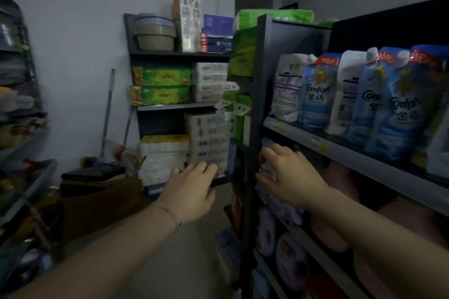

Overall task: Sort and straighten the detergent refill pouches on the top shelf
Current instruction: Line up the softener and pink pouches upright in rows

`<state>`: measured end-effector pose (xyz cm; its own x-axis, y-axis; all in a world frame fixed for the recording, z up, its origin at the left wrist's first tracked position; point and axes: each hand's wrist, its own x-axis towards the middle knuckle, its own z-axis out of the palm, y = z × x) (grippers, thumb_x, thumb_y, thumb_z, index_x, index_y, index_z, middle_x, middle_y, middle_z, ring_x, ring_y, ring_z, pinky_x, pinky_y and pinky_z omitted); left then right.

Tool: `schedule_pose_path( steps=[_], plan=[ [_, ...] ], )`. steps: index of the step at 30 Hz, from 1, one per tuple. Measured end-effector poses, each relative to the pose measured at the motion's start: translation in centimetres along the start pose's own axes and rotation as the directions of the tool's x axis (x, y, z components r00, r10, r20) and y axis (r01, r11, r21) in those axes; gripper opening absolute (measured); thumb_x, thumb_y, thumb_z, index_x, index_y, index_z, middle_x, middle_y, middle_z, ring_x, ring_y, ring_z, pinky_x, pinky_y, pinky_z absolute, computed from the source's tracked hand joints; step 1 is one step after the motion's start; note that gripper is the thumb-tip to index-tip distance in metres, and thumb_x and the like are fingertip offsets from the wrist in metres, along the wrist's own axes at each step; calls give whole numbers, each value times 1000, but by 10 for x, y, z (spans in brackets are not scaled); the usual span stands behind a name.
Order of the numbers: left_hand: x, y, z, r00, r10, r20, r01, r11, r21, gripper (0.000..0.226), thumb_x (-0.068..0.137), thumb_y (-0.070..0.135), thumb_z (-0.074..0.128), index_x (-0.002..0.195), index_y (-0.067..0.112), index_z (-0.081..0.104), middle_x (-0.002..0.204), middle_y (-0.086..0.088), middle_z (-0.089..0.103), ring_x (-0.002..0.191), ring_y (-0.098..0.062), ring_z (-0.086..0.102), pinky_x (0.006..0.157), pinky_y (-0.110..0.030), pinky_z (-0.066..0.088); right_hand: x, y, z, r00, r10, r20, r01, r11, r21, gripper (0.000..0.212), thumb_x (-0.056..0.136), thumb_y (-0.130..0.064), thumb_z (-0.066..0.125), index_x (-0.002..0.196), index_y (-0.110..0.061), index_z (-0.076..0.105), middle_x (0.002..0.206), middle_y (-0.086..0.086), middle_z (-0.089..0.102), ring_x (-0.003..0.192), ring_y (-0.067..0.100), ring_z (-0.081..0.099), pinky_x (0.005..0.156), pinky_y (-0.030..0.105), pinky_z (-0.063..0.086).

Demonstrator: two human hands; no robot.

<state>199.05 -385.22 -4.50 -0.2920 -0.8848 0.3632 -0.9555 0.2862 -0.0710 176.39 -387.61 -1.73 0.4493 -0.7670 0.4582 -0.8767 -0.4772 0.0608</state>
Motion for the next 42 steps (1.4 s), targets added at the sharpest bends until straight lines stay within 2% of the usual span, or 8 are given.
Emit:
schedule_pose_path(
  steps=[7,13,17,25,30,34,40,42],
  plan=[
    [104,-17,47,996,78,-44,-82,993,-88,28,95,41,43,119,28,38,115,6,46,109,-17,48,93,-41,39,73,57,38,994,106,28,-105,993,-48,29,93,-47,48,109,-23,45,110,-1,48,104,22,47,84,38,40],
    [224,-27,81,989,129,-69,-138,981,-137,36,96,40,43,128,25,37,122,3,45,114,-19,47,92,-40,39,163,109,66,983,173,-60,-177,981,-76,30,92,-45,49,109,-20,45,110,1,48,106,24,47,78,35,34],
    [302,-17,96,973,168,-158,-200,955,-217,35,96,40,45,126,24,38,122,2,44,113,-20,46,87,-38,42,206,146,78,963,239,-128,-252,963,-99,29,93,-40,48,111,-17,47,114,3,48,110,25,45,78,35,32],
    [396,18,118,880,214,-423,-366,874,-319,60,93,35,50,144,20,24,142,-2,32,127,-22,34,103,-37,35,218,197,87,917,342,-206,-390,879,-274,38,89,-37,52,119,-14,49,130,7,43,123,29,35,94,41,37],
    [436,46,124,812,96,-576,-477,677,-561,62,91,26,58,142,8,28,138,-11,39,126,-25,39,104,-36,37,203,212,92,900,394,-186,-435,840,-325,39,92,-31,49,127,-13,47,141,7,36,134,29,24,104,43,30],
    [465,66,121,821,12,-570,-483,547,-684,69,90,34,58,143,4,25,142,-16,34,130,-28,34,108,-41,35,200,218,96,898,380,-220,-436,834,-337,38,88,-24,57,122,-9,55,138,8,44,132,26,26,103,46,38],
    [488,79,132,823,-79,-563,-441,537,-719,93,78,70,41,147,10,22,155,-15,20,139,-33,26,107,-50,29,200,214,101,853,475,-218,-523,772,-361,53,89,-28,54,138,-11,44,155,7,27,144,28,20,112,44,28],
    [490,80,138,830,-123,-545,-427,488,-761,97,73,74,44,144,11,25,154,-15,22,137,-34,29,103,-54,32,200,212,103,825,511,-240,-564,728,-389,52,86,-31,52,134,-12,47,152,9,34,141,28,28,106,44,36]
  ],
)
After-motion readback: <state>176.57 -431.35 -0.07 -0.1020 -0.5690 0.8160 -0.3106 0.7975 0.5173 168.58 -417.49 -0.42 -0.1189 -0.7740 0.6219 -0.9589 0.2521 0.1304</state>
